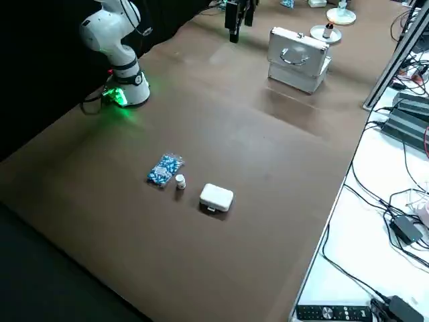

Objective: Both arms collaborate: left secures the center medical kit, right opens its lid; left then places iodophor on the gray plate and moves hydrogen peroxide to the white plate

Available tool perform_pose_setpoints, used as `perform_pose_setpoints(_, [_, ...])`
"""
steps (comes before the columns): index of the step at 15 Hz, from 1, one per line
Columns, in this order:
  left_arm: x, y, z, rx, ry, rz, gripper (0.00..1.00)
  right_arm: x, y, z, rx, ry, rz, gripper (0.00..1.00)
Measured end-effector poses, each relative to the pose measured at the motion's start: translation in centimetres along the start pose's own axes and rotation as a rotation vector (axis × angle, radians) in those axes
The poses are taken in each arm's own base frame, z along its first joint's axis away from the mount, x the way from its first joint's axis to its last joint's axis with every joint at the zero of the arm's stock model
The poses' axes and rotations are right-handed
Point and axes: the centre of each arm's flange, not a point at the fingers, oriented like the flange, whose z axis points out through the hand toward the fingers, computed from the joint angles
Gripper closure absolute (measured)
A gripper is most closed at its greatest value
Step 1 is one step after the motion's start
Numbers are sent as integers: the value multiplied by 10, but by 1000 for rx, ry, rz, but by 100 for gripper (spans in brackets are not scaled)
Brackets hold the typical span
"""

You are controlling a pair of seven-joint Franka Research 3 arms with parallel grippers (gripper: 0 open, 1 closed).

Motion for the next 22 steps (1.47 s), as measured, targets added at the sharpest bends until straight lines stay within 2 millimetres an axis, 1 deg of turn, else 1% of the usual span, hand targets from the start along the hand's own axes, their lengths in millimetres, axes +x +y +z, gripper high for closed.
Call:
perform_pose_setpoints(4, [14, -7, -2, -2, 2, 7, 67, 0, 0, 0, 0, -1, 0, 1])
perform_pose_setpoints(8, [24, -10, 1, -4, -2, 4, 67, 0, 0, 0, 0, -1, 0, 1])
perform_pose_setpoints(11, [26, -12, -1, -5, 0, 3, 67, 0, 0, 0, 0, -1, 0, 1])
perform_pose_setpoints(12, [26, -11, -1, -6, 1, 5, 66, 0, 0, 0, 0, -1, 0, 1])
perform_pose_setpoints(13, [25, -10, -2, -7, 4, 8, 59, 0, 0, 0, 0, -1, 0, 1])
perform_pose_setpoints(14, [23, -8, -4, -8, 7, 13, 41, 0, -1, 0, 0, -1, -1, 1])
perform_pose_setpoints(16, [19, -5, -2, 14, 26, 21, 23, 0, -4, 0, 1, 0, -7, 1])
perform_pose_setpoints(18, [6, 1, -1, 44, 58, 42, 5, 1, -6, 0, 1, 1, -11, 1])
perform_pose_setpoints(19, [-6, 7, 0, 69, 84, 58, 0, 1, -7, 0, 1, 2, -12, 1])
perform_pose_setpoints(20, [-21, 14, 4, 97, 114, 73, 0, 1, -8, 0, 4, 4, -13, 1])
perform_pose_setpoints(22, [-59, 31, 18, 155, 175, 99, 0, 2, -10, 0, 15, 8, -17, 1])
